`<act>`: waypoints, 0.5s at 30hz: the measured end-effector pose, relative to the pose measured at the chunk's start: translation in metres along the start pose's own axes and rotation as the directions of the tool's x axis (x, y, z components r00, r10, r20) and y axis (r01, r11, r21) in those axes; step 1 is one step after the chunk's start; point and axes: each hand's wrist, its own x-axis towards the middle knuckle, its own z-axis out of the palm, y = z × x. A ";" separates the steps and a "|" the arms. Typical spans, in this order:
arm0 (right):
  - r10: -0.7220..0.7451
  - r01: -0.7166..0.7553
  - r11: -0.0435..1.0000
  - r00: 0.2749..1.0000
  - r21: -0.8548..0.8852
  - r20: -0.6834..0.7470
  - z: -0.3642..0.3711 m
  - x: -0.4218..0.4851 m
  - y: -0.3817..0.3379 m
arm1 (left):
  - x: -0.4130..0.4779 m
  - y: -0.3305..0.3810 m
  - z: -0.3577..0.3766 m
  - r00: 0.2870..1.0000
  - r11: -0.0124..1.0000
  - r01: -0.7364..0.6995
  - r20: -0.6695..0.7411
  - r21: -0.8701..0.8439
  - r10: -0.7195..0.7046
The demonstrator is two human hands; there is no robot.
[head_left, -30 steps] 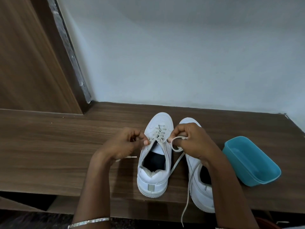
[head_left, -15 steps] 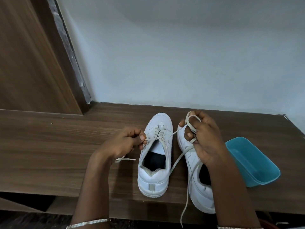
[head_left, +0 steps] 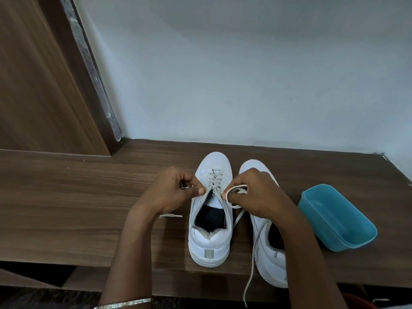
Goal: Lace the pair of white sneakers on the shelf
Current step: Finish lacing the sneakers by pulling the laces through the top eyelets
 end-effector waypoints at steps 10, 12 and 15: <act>0.133 -0.149 0.981 0.983 -0.123 -0.127 0.004 -0.001 -0.003 | 0.001 0.000 0.000 0.996 0.992 0.019 -0.084 0.126 -0.009; 0.155 -0.173 0.976 0.979 -0.130 -0.135 0.004 -0.002 -0.004 | 0.001 -0.003 0.000 0.997 0.994 0.022 -0.081 0.108 -0.014; 0.171 -0.189 0.974 0.976 -0.129 -0.138 0.003 -0.003 -0.006 | 0.000 -0.004 0.001 0.997 0.999 0.048 -0.055 -0.006 -0.049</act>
